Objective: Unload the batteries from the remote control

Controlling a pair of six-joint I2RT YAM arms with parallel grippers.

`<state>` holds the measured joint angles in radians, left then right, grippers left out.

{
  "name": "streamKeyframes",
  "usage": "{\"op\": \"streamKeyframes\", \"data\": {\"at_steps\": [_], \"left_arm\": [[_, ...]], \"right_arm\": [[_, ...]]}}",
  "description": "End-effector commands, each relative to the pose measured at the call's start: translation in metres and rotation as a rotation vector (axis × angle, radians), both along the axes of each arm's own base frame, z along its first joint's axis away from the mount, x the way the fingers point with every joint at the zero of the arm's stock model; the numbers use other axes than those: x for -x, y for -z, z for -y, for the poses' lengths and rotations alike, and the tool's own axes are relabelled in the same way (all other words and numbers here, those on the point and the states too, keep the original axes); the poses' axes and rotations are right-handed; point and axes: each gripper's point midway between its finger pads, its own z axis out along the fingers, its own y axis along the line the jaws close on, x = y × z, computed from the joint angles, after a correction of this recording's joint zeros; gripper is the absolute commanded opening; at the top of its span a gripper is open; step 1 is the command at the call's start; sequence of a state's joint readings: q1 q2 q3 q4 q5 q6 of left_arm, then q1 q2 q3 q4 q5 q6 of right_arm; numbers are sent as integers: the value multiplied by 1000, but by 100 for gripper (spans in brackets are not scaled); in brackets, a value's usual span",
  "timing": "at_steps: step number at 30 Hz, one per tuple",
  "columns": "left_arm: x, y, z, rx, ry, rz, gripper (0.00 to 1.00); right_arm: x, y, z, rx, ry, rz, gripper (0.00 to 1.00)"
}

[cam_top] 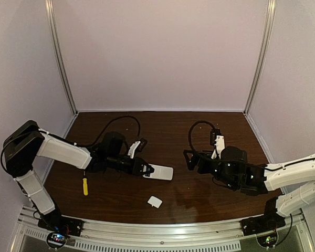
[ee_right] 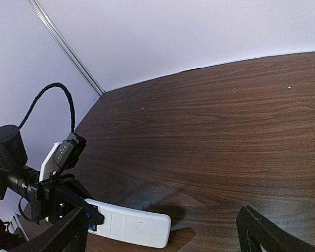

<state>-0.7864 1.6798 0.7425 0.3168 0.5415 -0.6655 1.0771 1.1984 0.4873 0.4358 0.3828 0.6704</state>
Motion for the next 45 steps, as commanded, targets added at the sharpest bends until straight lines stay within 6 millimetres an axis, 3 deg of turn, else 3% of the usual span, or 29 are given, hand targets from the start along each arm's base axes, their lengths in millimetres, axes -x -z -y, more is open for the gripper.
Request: {"op": "streamKeyframes", "data": {"at_steps": [1,8,15,22,27,34,45], "left_arm": [[-16,-19,18,78,24,73,0],[-19,6,26,66,36,18,0],[-24,25,20,1,-6,-4,1],[-29,44,10,-82,-55,-4,21],[-34,51,5,-133,-76,7,30],[-41,56,-2,-185,-111,34,58],[-49,56,-19,-274,-173,72,70]], "right_arm": [[-2,-8,9,32,45,32,100],[-1,-8,7,38,32,39,100],[0,-10,9,33,28,43,100],[2,-10,8,28,17,43,100],[3,-12,7,20,7,42,100],[7,-17,8,4,-4,50,100],[11,-23,1,-20,-36,58,100]]}}
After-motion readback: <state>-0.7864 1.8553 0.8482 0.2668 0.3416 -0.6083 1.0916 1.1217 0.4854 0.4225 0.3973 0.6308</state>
